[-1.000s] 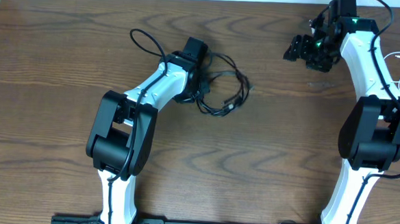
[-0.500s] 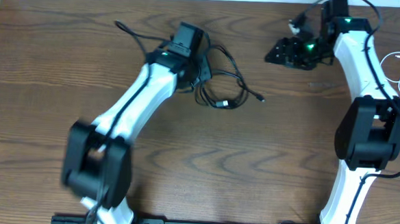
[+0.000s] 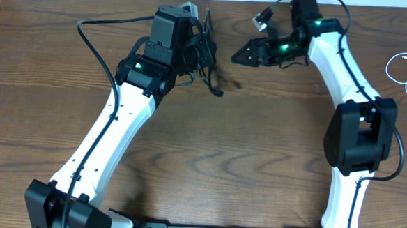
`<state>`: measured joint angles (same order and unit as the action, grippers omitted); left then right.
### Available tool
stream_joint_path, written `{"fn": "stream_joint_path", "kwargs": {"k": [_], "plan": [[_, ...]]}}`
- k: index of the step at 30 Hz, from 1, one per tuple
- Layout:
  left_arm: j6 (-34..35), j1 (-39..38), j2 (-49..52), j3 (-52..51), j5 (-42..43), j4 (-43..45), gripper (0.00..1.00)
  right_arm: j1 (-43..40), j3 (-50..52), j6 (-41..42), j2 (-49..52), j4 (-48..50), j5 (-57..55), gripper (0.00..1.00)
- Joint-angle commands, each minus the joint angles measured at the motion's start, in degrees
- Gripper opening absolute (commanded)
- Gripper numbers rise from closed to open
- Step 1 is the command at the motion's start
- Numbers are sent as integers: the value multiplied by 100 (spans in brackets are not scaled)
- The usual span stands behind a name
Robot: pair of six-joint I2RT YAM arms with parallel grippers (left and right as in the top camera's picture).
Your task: Untangle cables
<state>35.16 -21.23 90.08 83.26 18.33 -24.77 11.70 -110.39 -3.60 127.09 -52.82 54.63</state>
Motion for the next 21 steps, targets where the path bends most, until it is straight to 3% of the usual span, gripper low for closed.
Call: {"fn": "stream_joint_path", "kwargs": {"k": [1, 14, 16, 19, 21], "plan": [[83, -7, -144, 76, 516, 225, 7, 144, 50, 22, 48, 98, 249, 75], [835, -7, -149, 76, 1947, 1370, 7, 533, 50, 1023, 50, 590, -1375, 69], [929, -7, -149, 76, 2111, 1552, 8, 612, 50, 1497, 50, 586, -1998, 62], [955, 33, -181, 76, 2310, 1915, 7, 643, 118, 2514, 55, 612, -2942, 62], [955, 120, -260, 76, 2308, 2004, 7, 595, 225, 2717, 55, 710, -3056, 62]]}}
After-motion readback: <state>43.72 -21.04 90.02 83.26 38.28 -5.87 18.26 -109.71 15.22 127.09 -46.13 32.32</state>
